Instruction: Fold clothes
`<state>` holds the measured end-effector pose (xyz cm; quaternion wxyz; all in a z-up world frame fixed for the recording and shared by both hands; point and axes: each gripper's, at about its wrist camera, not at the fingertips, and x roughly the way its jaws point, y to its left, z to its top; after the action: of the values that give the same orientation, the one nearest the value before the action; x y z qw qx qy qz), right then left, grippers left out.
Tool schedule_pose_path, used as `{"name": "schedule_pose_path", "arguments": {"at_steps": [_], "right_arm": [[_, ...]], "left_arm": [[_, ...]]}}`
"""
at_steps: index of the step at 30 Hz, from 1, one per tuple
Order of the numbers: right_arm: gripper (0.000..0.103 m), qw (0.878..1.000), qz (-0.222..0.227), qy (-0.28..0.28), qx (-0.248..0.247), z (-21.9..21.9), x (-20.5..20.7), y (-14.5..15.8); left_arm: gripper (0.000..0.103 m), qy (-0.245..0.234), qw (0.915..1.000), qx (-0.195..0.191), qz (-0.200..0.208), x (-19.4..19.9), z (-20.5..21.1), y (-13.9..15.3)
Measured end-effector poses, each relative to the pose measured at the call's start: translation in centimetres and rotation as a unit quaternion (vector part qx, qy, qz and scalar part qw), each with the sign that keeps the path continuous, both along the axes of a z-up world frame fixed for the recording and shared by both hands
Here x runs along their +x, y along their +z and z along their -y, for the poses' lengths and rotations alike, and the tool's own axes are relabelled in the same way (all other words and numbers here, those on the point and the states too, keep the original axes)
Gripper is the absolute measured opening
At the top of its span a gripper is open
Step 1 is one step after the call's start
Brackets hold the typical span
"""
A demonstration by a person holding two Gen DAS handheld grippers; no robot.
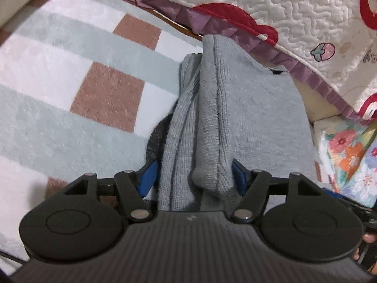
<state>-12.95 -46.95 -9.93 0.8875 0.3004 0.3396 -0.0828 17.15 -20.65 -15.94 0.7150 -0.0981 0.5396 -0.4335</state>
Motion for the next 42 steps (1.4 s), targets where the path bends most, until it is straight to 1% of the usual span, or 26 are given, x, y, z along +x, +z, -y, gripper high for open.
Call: {"name": "schedule_pose_path", "arguments": {"at_steps": [2,5,6,10,12,14,16,17,20,22,25,26,27,28,29,30,31,32,34,36,39,41,42], "right_arm": [[0.067,0.999,-0.033,-0.012,0.009,0.5,0.6,-0.5],[0.067,0.998,-0.053,-0.034,0.03,1.4,1.2,-1.2],[0.067,0.997,-0.05,-0.041,0.044,1.7,1.3,-1.4],[0.067,0.992,-0.034,-0.062,0.101,3.1,1.8,-2.4],[0.068,0.99,-0.031,-0.062,0.123,3.5,2.3,-2.9],[0.072,0.988,-0.032,-0.061,0.14,3.7,2.9,-3.4],[0.085,0.988,-0.051,-0.052,0.134,3.6,3.8,-4.1],[0.086,0.989,-0.058,-0.049,0.126,3.4,4.1,-4.3],[0.087,0.987,-0.056,-0.037,0.147,3.4,4.9,-5.4],[0.092,0.986,-0.041,-0.035,0.159,3.4,5.4,-6.0],[0.091,0.989,-0.025,-0.019,0.143,3.2,7.2,-6.0],[0.086,0.989,-0.023,-0.015,0.144,3.1,7.9,-6.0],[0.08,0.99,-0.03,-0.012,0.136,2.8,8.5,-5.8],[0.073,0.992,-0.042,-0.001,0.116,2.4,9.0,-5.3],[0.068,0.995,-0.051,0.02,0.078,1.7,9.4,-4.2],[0.062,0.997,-0.054,0.039,0.039,0.8,9.5,-3.0],[0.059,0.997,-0.055,0.05,0.006,-0.2,9.5,-1.7],[0.058,0.996,-0.056,0.058,-0.025,-1.3,9.5,-0.5],[0.054,0.993,-0.049,0.073,-0.081,-3.3,9.4,1.7],[0.053,0.987,-0.038,0.087,-0.128,-5.2,9.1,3.6],[0.052,0.986,-0.04,0.088,-0.133,-5.7,8.2,4.0],[0.052,0.986,-0.042,0.088,-0.134,-5.9,7.6,4.2],[0.052,0.986,-0.043,0.088,-0.134,-6.0,7.3,4.3]], "left_arm": [[0.066,0.005,0.9999,-0.006,-0.007,0.0,-0.2,-0.3],[0.064,0.013,0.9998,-0.015,-0.009,0.0,-0.5,-0.5],[0.066,0.017,0.9997,-0.018,-0.009,0.0,-0.5,-0.5],[0.066,0.029,0.9991,-0.031,-0.009,0.0,-0.7,-0.8],[0.066,0.034,0.9984,-0.04,-0.02,0.2,-1.0,-1.0],[0.066,0.032,0.9979,-0.049,-0.029,0.5,-1.1,-1.3],[0.066,0.036,0.996,-0.067,-0.046,0.9,-1.2,-1.9],[0.064,0.038,0.9949,-0.076,-0.055,1.1,-1.3,-2.1],[0.06,0.044,0.9904,-0.103,-0.082,1.7,-1.5,-2.9],[0.058,0.039,0.9907,-0.105,-0.078,1.6,-1.2,-3.0],[0.048,0.025,0.9935,-0.095,-0.056,1.1,-0.6,-2.7],[0.044,0.017,0.9952,-0.087,-0.042,0.9,-0.4,-2.3],[0.04,0.009,0.9965,-0.078,-0.027,0.7,-0.2,-2.0],[0.039,0.001,0.9975,-0.07,-0.013,0.5,-0.1,-1.6],[0.036,-0.016,0.9983,-0.051,0.024,-0.1,0.3,-0.8],[0.034,-0.045,0.9949,-0.02,0.089,-1.4,0.9,0.7],[0.033,-0.069,0.9877,0.005,0.14,-2.6,1.4,2.0],[0.033,-0.081,0.9834,0.013,0.161,-3.5,1.6,2.8],[0.033,-0.088,0.9836,0.003,0.157,-4.1,1.5,3.5],[0.033,-0.084,0.9876,-0.02,0.131,-3.6,0.8,3.7],[0.033,-0.072,0.9929,-0.063,0.071,-2.5,-0.9,3.4],[0.033,-0.072,0.9929,-0.081,0.05,-2.2,-1.6,3.2],[0.033,-0.073,0.9931,-0.078,0.048,-2.2,-1.6,3.0]]}}
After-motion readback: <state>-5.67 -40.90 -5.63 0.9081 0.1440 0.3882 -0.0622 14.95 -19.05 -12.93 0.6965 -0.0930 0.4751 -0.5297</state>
